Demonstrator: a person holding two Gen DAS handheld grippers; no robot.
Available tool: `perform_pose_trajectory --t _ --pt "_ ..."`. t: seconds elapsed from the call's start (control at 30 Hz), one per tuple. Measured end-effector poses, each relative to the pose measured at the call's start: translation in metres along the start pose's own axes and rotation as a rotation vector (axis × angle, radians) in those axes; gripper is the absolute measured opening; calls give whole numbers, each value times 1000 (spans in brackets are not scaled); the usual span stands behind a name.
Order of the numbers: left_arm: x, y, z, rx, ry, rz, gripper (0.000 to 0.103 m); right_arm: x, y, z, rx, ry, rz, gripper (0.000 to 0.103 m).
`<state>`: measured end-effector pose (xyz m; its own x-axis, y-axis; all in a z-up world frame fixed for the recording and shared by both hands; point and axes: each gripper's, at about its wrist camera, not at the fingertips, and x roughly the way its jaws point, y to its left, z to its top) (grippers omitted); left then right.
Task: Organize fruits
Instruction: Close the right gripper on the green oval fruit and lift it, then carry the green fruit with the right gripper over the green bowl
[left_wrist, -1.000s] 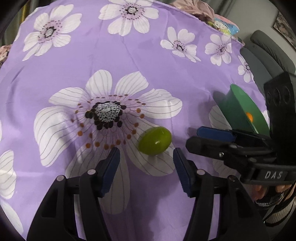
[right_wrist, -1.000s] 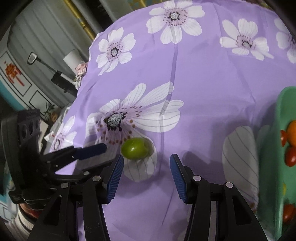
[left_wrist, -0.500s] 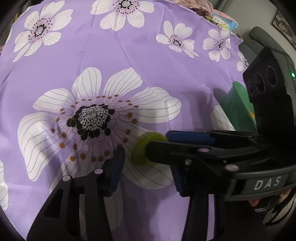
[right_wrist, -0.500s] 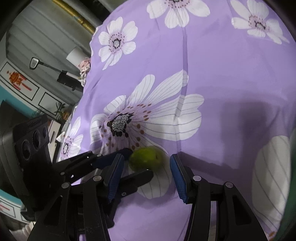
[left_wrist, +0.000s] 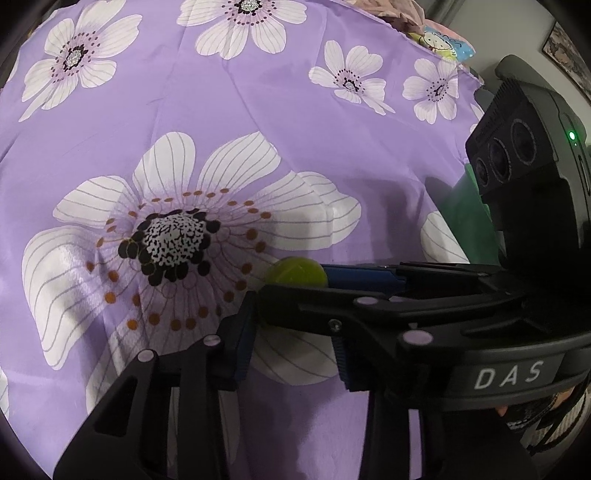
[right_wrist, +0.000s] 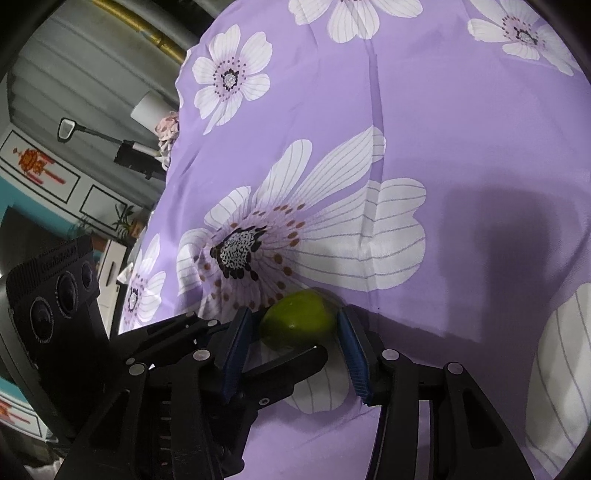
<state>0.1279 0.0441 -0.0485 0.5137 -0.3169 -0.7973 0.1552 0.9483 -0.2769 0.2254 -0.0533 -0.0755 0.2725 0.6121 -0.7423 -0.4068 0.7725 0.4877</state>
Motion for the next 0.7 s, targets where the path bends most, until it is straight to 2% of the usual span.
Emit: perform_pose_trajectory --t 0.13,0.7 --pt "1 -1 1 4 -1 4 36 0 0 0 -2 -1 -2 45" --pt "2 1 1 9 -2 7 36 -3 -2 1 5 -6 6 44"
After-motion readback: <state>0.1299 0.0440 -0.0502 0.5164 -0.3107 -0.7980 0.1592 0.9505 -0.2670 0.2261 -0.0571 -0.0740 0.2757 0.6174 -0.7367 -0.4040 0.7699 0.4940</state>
